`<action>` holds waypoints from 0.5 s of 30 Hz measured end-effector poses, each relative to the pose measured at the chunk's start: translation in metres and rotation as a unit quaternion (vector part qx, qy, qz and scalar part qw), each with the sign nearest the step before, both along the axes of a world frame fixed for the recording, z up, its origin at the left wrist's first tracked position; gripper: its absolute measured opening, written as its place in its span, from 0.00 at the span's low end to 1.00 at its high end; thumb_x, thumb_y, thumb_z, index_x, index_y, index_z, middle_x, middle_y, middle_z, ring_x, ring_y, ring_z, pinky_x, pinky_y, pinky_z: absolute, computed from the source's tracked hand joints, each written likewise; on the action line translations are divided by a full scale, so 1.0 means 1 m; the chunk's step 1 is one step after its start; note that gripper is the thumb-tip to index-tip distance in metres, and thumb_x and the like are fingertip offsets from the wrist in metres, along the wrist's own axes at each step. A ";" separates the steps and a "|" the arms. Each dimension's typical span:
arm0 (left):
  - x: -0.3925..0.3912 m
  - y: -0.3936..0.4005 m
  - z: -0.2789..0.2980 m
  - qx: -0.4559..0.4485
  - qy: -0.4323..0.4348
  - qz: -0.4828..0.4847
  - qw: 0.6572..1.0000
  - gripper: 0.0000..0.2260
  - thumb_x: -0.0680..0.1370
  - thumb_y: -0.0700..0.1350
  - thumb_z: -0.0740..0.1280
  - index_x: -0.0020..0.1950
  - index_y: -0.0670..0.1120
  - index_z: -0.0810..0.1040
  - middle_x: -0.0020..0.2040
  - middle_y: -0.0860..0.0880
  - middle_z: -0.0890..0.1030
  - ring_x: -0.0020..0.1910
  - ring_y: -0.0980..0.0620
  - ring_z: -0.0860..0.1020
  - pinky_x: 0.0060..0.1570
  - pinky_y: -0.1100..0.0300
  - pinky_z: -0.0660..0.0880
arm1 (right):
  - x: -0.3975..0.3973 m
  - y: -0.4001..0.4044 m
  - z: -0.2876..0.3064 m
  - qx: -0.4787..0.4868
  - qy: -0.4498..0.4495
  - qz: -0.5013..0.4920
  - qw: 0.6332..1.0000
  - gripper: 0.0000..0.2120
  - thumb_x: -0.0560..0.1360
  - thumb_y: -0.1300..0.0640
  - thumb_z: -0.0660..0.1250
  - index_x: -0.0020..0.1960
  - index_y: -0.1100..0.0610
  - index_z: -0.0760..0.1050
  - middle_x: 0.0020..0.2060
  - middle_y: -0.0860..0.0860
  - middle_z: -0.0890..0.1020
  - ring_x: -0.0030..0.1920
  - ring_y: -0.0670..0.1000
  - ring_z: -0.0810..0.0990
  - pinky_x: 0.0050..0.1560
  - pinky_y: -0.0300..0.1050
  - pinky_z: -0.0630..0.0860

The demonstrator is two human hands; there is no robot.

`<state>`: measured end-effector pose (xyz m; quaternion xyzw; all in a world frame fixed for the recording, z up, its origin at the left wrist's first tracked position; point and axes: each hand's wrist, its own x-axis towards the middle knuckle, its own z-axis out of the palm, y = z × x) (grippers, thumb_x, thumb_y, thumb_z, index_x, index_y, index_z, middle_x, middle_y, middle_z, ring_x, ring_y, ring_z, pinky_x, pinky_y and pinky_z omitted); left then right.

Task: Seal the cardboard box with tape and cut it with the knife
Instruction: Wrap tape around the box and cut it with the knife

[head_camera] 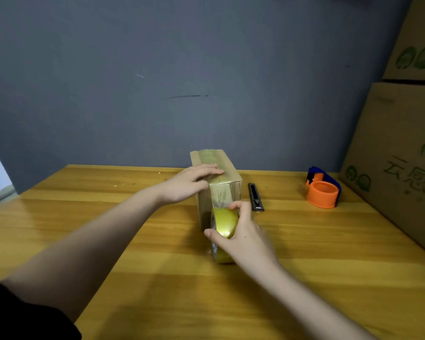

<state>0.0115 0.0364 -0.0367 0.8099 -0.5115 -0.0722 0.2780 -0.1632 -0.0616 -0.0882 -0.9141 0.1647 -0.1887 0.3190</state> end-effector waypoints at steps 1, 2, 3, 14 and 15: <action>-0.001 -0.001 -0.002 -0.025 0.018 0.004 1.000 0.25 0.71 0.48 0.52 0.68 0.57 0.69 0.75 0.51 0.63 0.74 0.53 0.59 0.75 0.51 0.53 | 0.000 0.001 -0.001 0.005 -0.005 -0.001 1.000 0.29 0.68 0.36 0.67 0.58 0.45 0.56 0.54 0.46 0.76 0.51 0.56 0.78 0.44 0.48 0.74; -0.001 -0.002 -0.004 -0.052 0.034 0.009 0.998 0.24 0.72 0.48 0.51 0.66 0.57 0.70 0.74 0.51 0.64 0.74 0.53 0.60 0.75 0.51 0.54 | -0.001 0.003 -0.003 0.012 -0.012 0.000 1.000 0.29 0.68 0.36 0.68 0.59 0.45 0.56 0.55 0.46 0.76 0.52 0.56 0.78 0.44 0.48 0.74; -0.002 -0.003 -0.006 -0.076 0.047 0.014 0.996 0.23 0.73 0.47 0.50 0.66 0.55 0.72 0.74 0.50 0.66 0.73 0.53 0.61 0.74 0.51 0.55 | -0.001 0.004 -0.005 0.018 -0.019 0.002 1.000 0.29 0.68 0.37 0.68 0.59 0.45 0.56 0.56 0.46 0.76 0.52 0.56 0.78 0.44 0.48 0.74; -0.005 -0.010 -0.013 -0.184 0.139 0.020 0.973 0.20 0.77 0.48 0.48 0.59 0.49 0.77 0.69 0.50 0.71 0.69 0.54 0.67 0.65 0.65 0.64 | 0.002 0.011 -0.015 0.015 -0.040 0.011 0.999 0.30 0.70 0.40 0.67 0.64 0.46 0.55 0.62 0.47 0.73 0.54 0.56 0.77 0.43 0.46 0.71; -0.006 -0.010 -0.013 -0.193 0.147 0.022 0.970 0.20 0.77 0.48 0.49 0.58 0.49 0.77 0.69 0.50 0.71 0.69 0.54 0.67 0.67 0.62 0.64 | 0.002 0.011 -0.015 0.011 -0.039 0.010 0.999 0.30 0.70 0.39 0.66 0.65 0.46 0.55 0.63 0.47 0.72 0.55 0.56 0.77 0.42 0.45 0.70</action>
